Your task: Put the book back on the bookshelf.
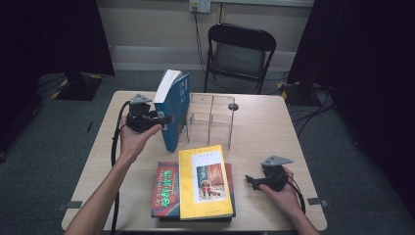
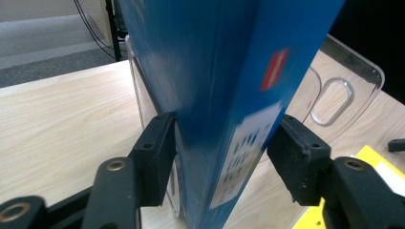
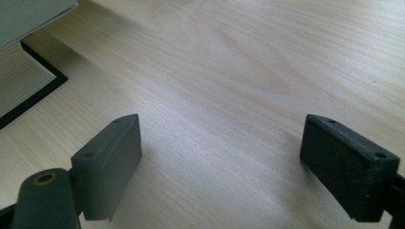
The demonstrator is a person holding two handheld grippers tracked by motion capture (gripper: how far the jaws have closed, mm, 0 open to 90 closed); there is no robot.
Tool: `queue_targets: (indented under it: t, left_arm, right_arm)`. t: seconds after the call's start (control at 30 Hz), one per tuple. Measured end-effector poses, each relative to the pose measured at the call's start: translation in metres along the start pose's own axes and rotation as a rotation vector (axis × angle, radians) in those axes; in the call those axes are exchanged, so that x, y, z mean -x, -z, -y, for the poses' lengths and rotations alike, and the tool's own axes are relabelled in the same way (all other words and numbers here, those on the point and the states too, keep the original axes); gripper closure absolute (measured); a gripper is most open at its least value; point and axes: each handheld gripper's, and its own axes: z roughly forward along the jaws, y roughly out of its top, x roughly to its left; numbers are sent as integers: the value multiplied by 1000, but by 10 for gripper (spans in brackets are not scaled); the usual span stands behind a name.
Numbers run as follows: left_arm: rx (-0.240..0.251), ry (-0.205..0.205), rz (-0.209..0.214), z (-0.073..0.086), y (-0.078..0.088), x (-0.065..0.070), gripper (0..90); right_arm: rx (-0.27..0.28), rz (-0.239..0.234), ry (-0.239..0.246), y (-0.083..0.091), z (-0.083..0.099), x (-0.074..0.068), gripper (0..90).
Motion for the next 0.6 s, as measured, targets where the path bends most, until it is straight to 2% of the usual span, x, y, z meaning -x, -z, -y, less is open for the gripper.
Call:
queue_targets:
  t: [0.07, 0.1, 0.13, 0.27, 0.5, 0.6]
  left_arm:
    - [-2, 4, 9, 5, -1, -1, 446]
    - [1, 7, 9, 7, -1, -1, 476]
    - [12, 25, 18, 10, -2, -1, 476]
    - [-15, 7, 31, 16, -3, -3, 500]
    - [-10, 22, 50, 20, 0, 0, 519]
    - [-12, 8, 53, 22, 2, 2, 533]
  right_arm:
    - [1, 0, 1, 0, 0, 0, 140]
    - [1, 0, 0, 0, 0, 0, 140]
    - [1, 0, 0, 0, 0, 0, 140]
    - [0, 0, 0, 0, 0, 0, 140]
    - [-1, 1, -1, 0, -1, 0, 140]
    - [-1, 1, -1, -1, -1, 0, 140]
